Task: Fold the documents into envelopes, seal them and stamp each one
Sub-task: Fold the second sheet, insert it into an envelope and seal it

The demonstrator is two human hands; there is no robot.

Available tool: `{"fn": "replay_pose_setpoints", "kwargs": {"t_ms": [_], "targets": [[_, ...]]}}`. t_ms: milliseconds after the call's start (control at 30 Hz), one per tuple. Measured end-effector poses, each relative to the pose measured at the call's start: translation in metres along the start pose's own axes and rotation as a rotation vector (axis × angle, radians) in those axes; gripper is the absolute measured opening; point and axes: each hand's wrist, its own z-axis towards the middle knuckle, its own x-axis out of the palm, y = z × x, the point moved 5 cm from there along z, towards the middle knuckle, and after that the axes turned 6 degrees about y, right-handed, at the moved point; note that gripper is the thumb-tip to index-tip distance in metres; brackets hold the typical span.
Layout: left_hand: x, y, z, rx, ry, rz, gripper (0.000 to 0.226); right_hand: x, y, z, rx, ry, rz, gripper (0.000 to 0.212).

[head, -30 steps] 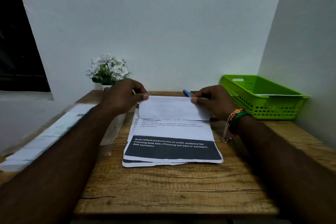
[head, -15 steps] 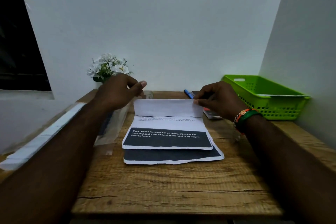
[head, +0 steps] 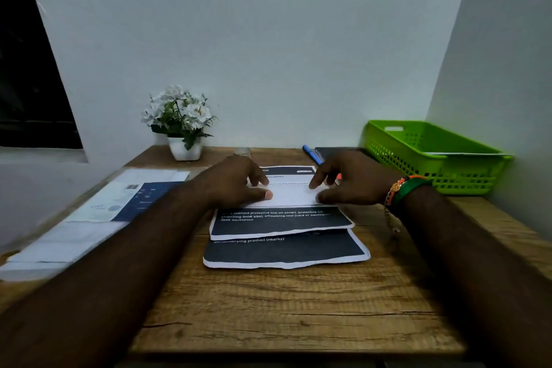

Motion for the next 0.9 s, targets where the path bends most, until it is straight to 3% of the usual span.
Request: {"fn": "replay_pose_setpoints", "kwargs": {"t_ms": [100,233,333,467,667,800,900], "targets": [[0.001,0.001,0.003,-0.013,0.015,-0.001,0.035,0.008,0.011,0.004,-0.026,0.011,0.018,0.036],[0.004,0.003,0.004,-0.035,0.025,-0.032,0.037,0.037,0.029,0.011,-0.028,0.168,-0.008,0.058],[0.005,0.005,0.004,-0.056,0.026,-0.048,0.038,0.049,0.038,0.015,-0.021,0.225,-0.091,0.049],[0.005,0.005,0.005,-0.074,0.036,-0.043,0.038,0.038,0.029,0.015,0.029,0.156,-0.112,0.030],[0.006,0.007,0.005,-0.101,0.037,-0.078,0.040,0.018,0.002,0.009,0.179,0.098,-0.196,0.019],[0.004,0.006,0.004,-0.089,0.045,-0.056,0.040,0.006,-0.005,0.005,0.159,-0.029,-0.272,0.013],[0.002,0.005,0.003,-0.072,0.048,-0.024,0.038,0.005,-0.002,0.007,0.073,-0.147,-0.185,0.012]]}}
